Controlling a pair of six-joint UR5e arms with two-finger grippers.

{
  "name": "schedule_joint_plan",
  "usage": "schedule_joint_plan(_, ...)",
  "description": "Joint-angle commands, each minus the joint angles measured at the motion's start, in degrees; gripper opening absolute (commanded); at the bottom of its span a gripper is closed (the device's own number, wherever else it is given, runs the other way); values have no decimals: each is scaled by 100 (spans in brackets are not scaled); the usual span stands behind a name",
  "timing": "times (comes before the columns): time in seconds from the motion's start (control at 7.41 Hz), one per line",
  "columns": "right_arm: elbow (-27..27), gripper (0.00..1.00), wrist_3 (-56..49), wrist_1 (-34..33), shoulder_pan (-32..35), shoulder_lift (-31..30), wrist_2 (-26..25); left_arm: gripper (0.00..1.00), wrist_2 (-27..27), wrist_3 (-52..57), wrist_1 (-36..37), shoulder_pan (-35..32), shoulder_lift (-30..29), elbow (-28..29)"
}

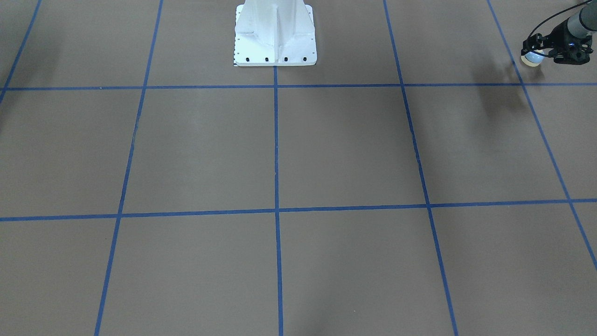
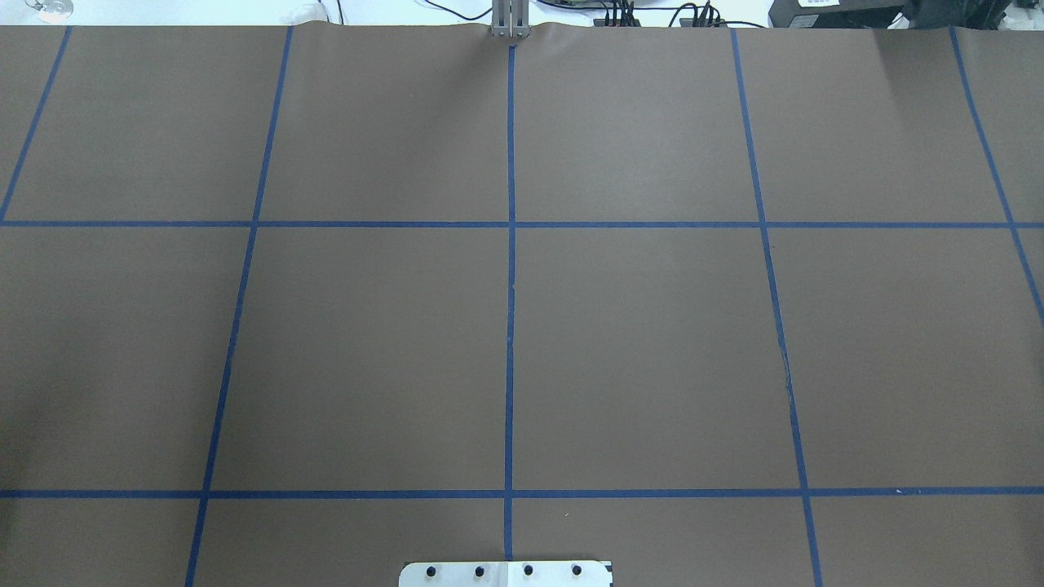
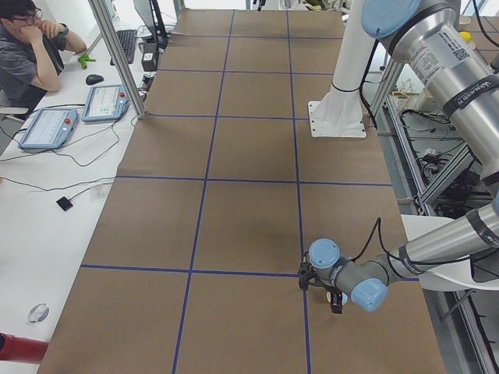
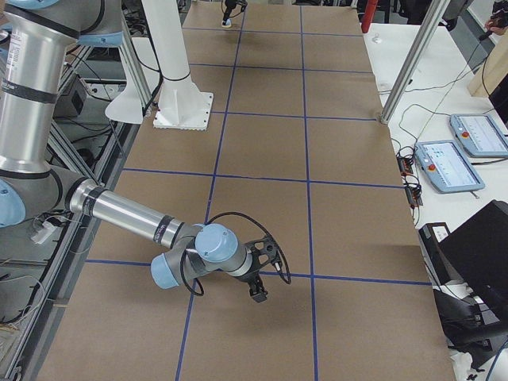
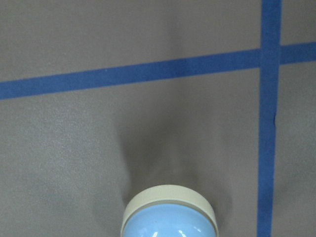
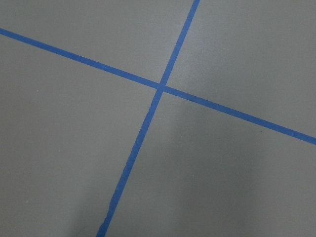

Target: Place and press bell with both arms

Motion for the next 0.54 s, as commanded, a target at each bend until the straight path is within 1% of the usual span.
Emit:
schedule_joint_plan(0.0, -13, 100, -7, 30, 0, -54, 1, 99, 0, 20, 1, 90, -15, 65)
schedule_joint_plan(0.4, -13, 100, 2, 161, 0, -115, 10, 99, 0, 20, 1, 160, -137, 118)
